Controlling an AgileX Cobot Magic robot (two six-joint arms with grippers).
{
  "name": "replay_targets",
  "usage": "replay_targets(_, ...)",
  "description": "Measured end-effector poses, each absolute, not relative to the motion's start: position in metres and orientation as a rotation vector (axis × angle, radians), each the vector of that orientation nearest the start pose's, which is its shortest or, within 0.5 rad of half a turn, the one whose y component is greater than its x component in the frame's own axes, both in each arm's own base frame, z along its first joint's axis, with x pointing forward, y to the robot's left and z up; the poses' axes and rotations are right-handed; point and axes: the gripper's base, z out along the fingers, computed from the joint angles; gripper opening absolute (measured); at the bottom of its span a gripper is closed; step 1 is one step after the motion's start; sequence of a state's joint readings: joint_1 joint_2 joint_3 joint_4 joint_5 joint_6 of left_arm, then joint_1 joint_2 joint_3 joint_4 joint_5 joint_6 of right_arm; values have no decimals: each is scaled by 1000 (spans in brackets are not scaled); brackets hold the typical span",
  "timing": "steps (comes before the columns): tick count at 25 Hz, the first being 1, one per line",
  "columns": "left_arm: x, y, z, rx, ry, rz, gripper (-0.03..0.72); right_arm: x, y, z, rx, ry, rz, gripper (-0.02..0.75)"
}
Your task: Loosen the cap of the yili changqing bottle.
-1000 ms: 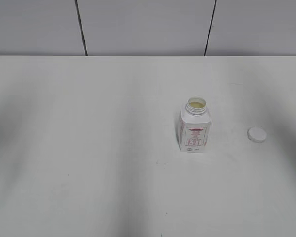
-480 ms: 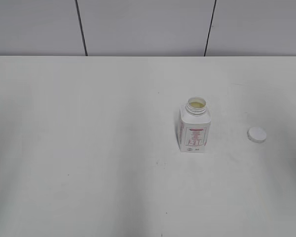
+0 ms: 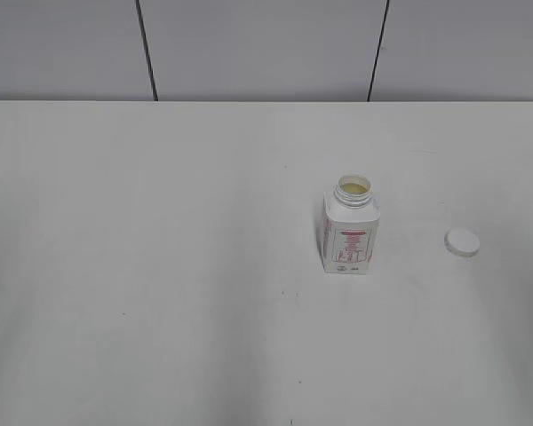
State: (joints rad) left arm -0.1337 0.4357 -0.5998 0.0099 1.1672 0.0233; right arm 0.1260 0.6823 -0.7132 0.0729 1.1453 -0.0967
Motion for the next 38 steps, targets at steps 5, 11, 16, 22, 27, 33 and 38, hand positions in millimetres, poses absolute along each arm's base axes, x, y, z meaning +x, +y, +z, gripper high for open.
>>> replay_targets(5, 35, -5, 284, 185, 2345, -54, 429, 79, 16, 290, -272, 2562, 108, 586)
replay_targets(11, 23, -6, 282, 172, 2209, -104, 429, 60, 14, 277, -269, 2521, 112, 586)
replay_targets(16, 17, -5, 283, 170, 2173, -109, 429, 46, 12, 272, -261, 2431, 111, 586)
replay_targets(22, 17, -6, 283, 169, 2173, -115, 429, 24, 9, 277, -250, 2269, 111, 586)
replay_targets(27, 17, -6, 283, 169, 2170, -117, 428, 1, 6, 279, -240, 2120, 110, 586)
replay_targets(33, -1, -4, 284, 164, 2062, -122, 428, -10, 3, 278, -230, 2047, 84, 586)
replay_targets(38, -9, -2, 284, 161, 2008, -124, 428, -10, 3, 278, -228, 2046, 76, 586)
